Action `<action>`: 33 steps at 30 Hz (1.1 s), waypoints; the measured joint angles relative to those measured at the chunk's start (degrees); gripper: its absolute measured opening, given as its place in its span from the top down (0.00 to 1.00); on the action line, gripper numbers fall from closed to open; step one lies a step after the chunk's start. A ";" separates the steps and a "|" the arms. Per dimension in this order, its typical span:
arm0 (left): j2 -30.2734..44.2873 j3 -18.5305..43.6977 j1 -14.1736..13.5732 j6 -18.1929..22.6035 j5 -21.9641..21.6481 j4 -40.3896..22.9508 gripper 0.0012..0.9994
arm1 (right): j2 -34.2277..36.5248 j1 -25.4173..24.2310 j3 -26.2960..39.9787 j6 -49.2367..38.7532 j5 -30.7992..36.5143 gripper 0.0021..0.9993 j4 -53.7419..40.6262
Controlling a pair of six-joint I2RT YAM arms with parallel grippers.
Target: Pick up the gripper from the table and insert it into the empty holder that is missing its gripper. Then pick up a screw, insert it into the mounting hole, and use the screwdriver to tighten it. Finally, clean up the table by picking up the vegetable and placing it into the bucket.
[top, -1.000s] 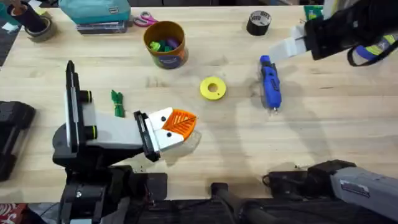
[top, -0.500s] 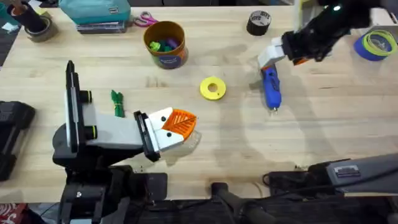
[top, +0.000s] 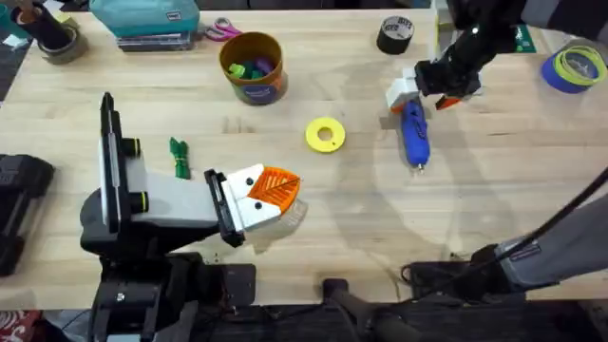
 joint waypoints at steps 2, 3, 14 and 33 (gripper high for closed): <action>0.00 0.00 0.00 0.00 0.00 0.01 1.00 | 0.38 -0.02 0.00 0.49 0.03 0.00 0.70; 0.00 0.00 0.00 0.00 0.00 0.00 1.00 | 0.58 -0.02 0.00 0.86 0.04 0.00 1.10; 0.00 0.00 0.00 0.00 0.00 0.00 1.00 | 5.04 0.00 -0.02 4.11 0.36 0.00 3.05; 0.00 0.00 0.00 0.00 0.00 0.00 1.00 | 5.24 0.02 -2.83 4.93 1.58 0.03 6.94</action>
